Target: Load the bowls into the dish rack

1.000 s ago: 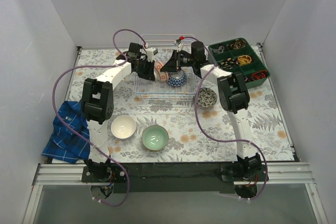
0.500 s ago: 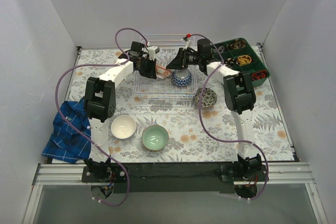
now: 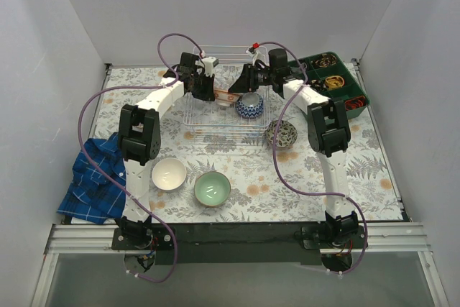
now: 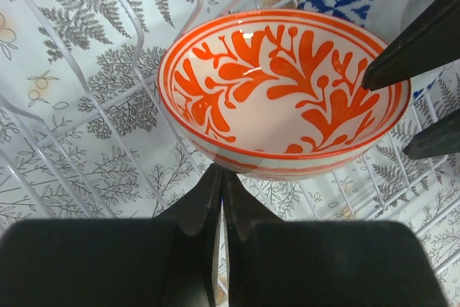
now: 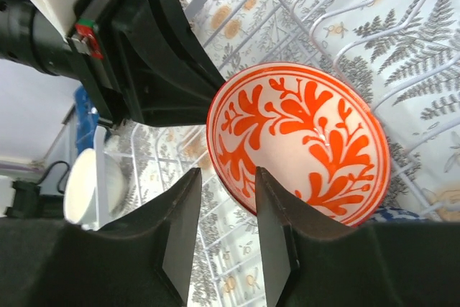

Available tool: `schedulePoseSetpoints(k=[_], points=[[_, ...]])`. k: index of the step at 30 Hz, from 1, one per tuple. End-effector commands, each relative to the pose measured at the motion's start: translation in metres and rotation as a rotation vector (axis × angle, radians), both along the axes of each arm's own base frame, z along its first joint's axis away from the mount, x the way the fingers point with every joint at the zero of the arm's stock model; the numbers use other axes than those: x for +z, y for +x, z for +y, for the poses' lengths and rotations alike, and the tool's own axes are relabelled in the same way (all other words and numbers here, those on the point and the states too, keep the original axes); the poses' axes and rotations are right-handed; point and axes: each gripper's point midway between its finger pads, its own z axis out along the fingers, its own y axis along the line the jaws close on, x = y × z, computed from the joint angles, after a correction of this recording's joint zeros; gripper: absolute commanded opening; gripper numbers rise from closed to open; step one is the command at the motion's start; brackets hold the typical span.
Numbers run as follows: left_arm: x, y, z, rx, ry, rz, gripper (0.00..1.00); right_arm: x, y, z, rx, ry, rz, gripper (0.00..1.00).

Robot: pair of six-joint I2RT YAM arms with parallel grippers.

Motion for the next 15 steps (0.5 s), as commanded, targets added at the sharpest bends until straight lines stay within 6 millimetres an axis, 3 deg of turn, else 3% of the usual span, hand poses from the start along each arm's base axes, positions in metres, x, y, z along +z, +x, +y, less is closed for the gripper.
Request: schedulePoseSetpoints(k=[1,8,15], points=[[0.034,0.022,-0.007,0.014,-0.032,-0.114,0.00,0.051,0.011,-0.001,0.020,-0.040,-0.259,0.45],[0.031,0.020,-0.008,0.018,-0.036,-0.102,0.00,0.048,0.026,-0.004,0.068,-0.175,-0.487,0.47],[0.033,0.023,-0.008,0.023,-0.036,-0.114,0.00,0.039,0.008,-0.001,0.153,-0.253,-0.612,0.52]])
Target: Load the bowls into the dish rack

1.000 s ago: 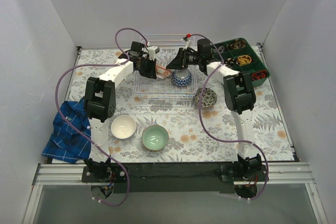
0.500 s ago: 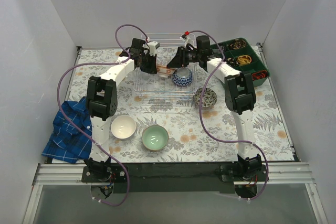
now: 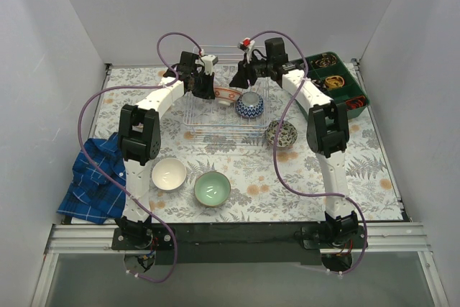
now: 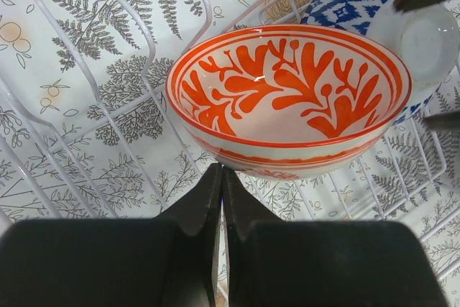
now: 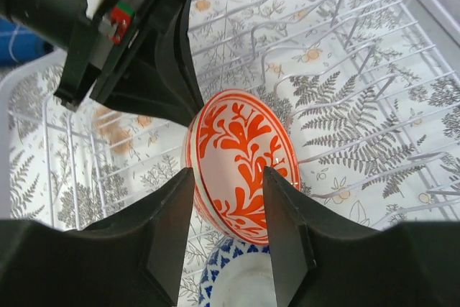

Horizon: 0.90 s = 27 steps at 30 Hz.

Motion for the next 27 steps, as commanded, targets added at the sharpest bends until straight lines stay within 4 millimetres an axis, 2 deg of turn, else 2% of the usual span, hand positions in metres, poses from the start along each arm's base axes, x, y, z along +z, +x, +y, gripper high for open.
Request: schedulePoseSetpoints(k=[1,8,11,12,15,20,21,24,27], points=[[0.025,0.015,-0.008,-0.002,-0.027,-0.086,0.00,0.012,-0.017,0.003,0.069,-0.068,-0.129,0.52],[0.025,0.018,-0.008,0.006,-0.025,-0.091,0.00,0.002,-0.020,0.007,0.094,-0.089,-0.127,0.52],[0.027,0.019,-0.008,0.009,-0.022,-0.097,0.00,0.001,-0.018,0.008,0.099,-0.094,-0.126,0.44],[0.026,0.019,-0.007,0.011,-0.019,-0.095,0.00,0.000,-0.019,0.008,0.101,-0.095,-0.123,0.37],[0.029,0.019,-0.006,0.013,-0.017,-0.101,0.00,0.001,-0.017,0.010,0.097,-0.095,-0.122,0.24],[0.035,0.016,-0.003,0.021,-0.007,-0.114,0.00,0.002,-0.021,0.013,0.097,-0.082,-0.082,0.09],[0.035,0.015,-0.002,0.022,-0.004,-0.114,0.00,0.002,-0.021,0.013,0.095,-0.080,-0.076,0.02],[0.038,0.013,0.003,0.036,0.012,-0.120,0.00,0.003,-0.026,0.018,0.100,-0.062,-0.041,0.01],[0.051,0.014,0.014,0.081,0.045,-0.153,0.00,0.007,-0.029,0.022,0.089,-0.015,0.028,0.01]])
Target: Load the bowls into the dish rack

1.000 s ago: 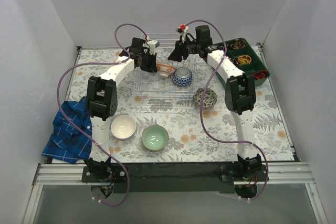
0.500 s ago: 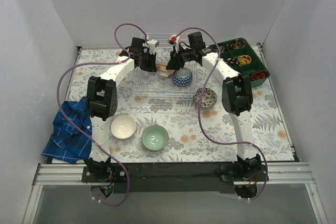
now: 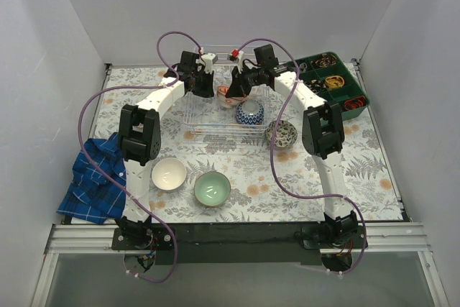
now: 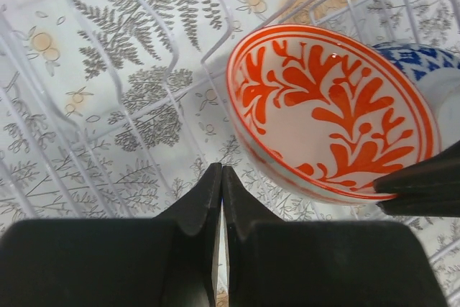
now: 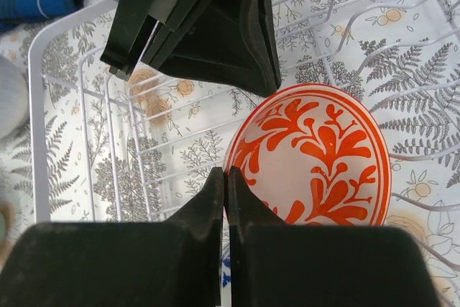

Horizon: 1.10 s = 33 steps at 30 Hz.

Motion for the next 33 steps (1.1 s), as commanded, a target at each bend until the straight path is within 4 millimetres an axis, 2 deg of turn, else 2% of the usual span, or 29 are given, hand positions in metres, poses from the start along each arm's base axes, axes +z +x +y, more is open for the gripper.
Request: schedulePoseSetpoints(k=[1,4,6,7,10,12,13,14,15,16,18,23,25,31,33], points=[[0.056,0.002,0.015,0.061,0.031,-0.127,0.00,0.044,0.013,0.008,-0.032,0.109,-0.026,0.01],[0.077,-0.001,0.029,0.118,0.063,-0.177,0.00,0.063,0.015,0.016,-0.056,0.196,0.025,0.01],[0.089,0.000,0.039,0.175,0.084,-0.208,0.00,0.086,0.018,0.024,-0.090,0.286,0.097,0.01],[0.100,-0.001,0.048,0.214,0.097,-0.232,0.00,0.090,0.020,0.025,-0.100,0.319,0.121,0.01],[0.114,-0.012,0.052,0.213,0.101,-0.251,0.00,0.108,0.018,0.027,-0.152,0.409,0.251,0.01],[0.114,-0.020,0.052,0.194,0.099,-0.236,0.00,0.102,0.015,0.025,-0.195,0.412,0.305,0.01],[0.117,-0.024,0.051,0.183,0.094,-0.234,0.00,0.113,0.011,0.023,-0.221,0.430,0.345,0.01],[0.117,-0.027,0.049,0.165,0.083,-0.229,0.00,0.097,0.013,0.019,-0.290,0.415,0.394,0.01],[0.112,-0.031,0.048,0.158,0.086,-0.216,0.00,0.096,0.013,0.015,-0.334,0.419,0.424,0.01],[0.115,-0.033,0.048,0.154,0.082,-0.219,0.00,0.107,0.011,0.011,-0.368,0.432,0.430,0.01],[0.111,-0.037,0.046,0.138,0.078,-0.208,0.00,0.101,0.009,0.006,-0.437,0.442,0.506,0.01],[0.106,-0.040,0.041,0.110,0.062,-0.187,0.00,0.119,0.003,0.010,-0.467,0.516,0.571,0.01],[0.101,-0.043,0.032,0.069,0.037,-0.152,0.00,0.117,0.002,0.010,-0.485,0.521,0.601,0.01],[0.086,-0.052,0.007,-0.025,0.005,-0.091,0.00,0.090,-0.002,0.003,-0.628,0.495,0.798,0.01],[0.078,-0.053,0.001,-0.035,0.012,-0.076,0.00,0.086,-0.003,0.002,-0.646,0.498,0.839,0.01]])
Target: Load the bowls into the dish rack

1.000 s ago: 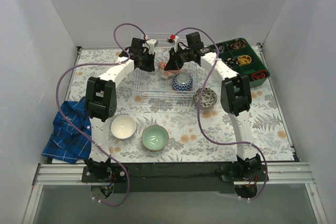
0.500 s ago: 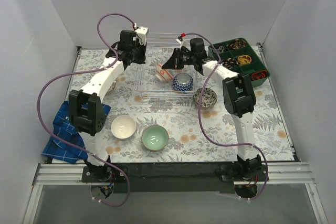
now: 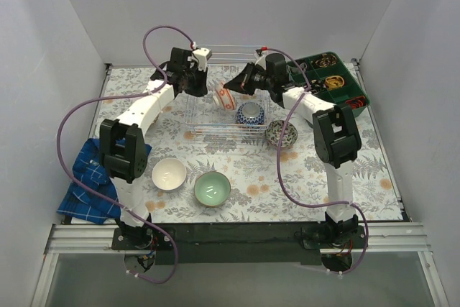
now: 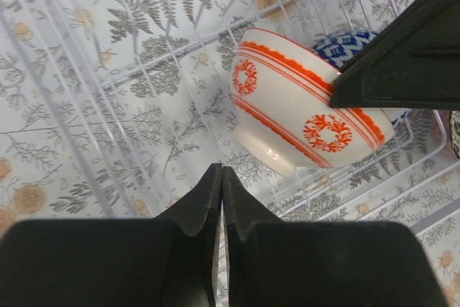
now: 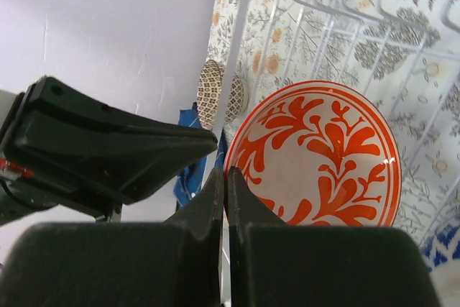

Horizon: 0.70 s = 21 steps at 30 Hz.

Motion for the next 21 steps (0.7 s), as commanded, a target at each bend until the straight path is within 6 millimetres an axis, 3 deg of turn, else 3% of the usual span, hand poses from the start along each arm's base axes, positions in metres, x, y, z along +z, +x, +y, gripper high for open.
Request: schedulePoseSetpoints(k=[1,4,8,14,21], points=[[0.004,-0.006,-0.023,-0.078,-0.024,0.013,0.00,0.031,-0.005,0.000,-0.067,0.090,0.079,0.01],[-0.005,-0.009,-0.028,-0.089,-0.017,0.037,0.00,0.035,-0.004,0.000,-0.080,0.128,0.075,0.01],[-0.013,-0.015,-0.035,-0.109,-0.012,0.064,0.00,0.019,-0.007,-0.004,-0.104,0.130,0.116,0.01],[-0.021,-0.022,-0.045,-0.126,0.003,0.082,0.00,0.015,-0.011,-0.013,-0.120,0.134,0.109,0.01],[-0.032,-0.027,-0.042,-0.126,0.037,0.095,0.00,0.008,-0.013,-0.025,-0.141,0.115,0.108,0.01]])
